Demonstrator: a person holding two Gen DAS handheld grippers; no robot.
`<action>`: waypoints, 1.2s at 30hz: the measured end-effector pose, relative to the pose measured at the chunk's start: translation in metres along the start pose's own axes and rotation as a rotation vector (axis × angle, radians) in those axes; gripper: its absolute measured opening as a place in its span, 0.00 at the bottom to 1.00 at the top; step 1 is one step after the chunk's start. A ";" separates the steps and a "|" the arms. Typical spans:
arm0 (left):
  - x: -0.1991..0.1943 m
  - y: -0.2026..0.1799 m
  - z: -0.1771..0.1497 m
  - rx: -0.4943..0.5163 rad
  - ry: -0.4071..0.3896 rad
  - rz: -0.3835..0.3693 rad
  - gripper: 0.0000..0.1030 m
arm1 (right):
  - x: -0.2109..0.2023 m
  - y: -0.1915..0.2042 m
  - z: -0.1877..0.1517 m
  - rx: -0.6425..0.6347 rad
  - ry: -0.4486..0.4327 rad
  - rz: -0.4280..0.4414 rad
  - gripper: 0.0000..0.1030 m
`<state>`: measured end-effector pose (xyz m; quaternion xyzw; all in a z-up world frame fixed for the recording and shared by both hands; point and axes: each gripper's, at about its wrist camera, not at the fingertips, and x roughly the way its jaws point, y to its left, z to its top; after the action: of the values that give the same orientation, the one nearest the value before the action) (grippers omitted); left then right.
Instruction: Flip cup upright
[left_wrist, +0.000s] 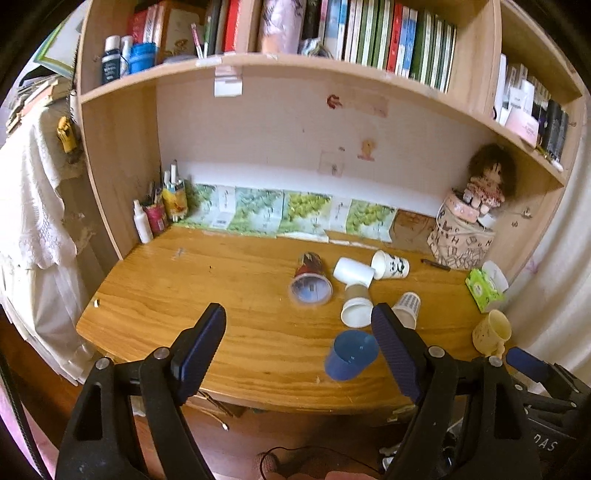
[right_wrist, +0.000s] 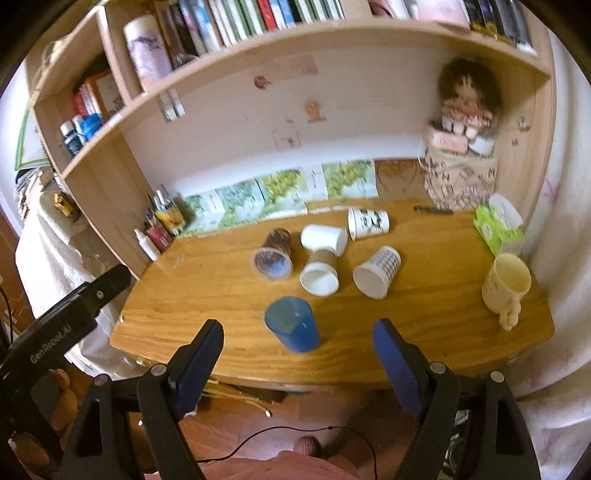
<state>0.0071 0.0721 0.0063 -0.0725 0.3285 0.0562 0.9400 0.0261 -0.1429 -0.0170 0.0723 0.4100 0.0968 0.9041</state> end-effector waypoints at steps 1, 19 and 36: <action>-0.002 0.001 0.000 0.001 -0.011 0.001 0.82 | -0.003 0.003 0.001 -0.010 -0.018 -0.002 0.81; -0.040 0.009 -0.001 0.071 -0.227 0.059 1.00 | -0.017 0.039 0.000 -0.119 -0.122 -0.011 1.00; -0.038 -0.001 0.006 0.133 -0.269 0.069 1.00 | -0.028 0.037 0.005 -0.089 -0.210 -0.018 1.00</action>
<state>-0.0186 0.0695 0.0346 0.0096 0.2046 0.0756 0.9759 0.0076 -0.1138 0.0140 0.0384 0.3088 0.0988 0.9452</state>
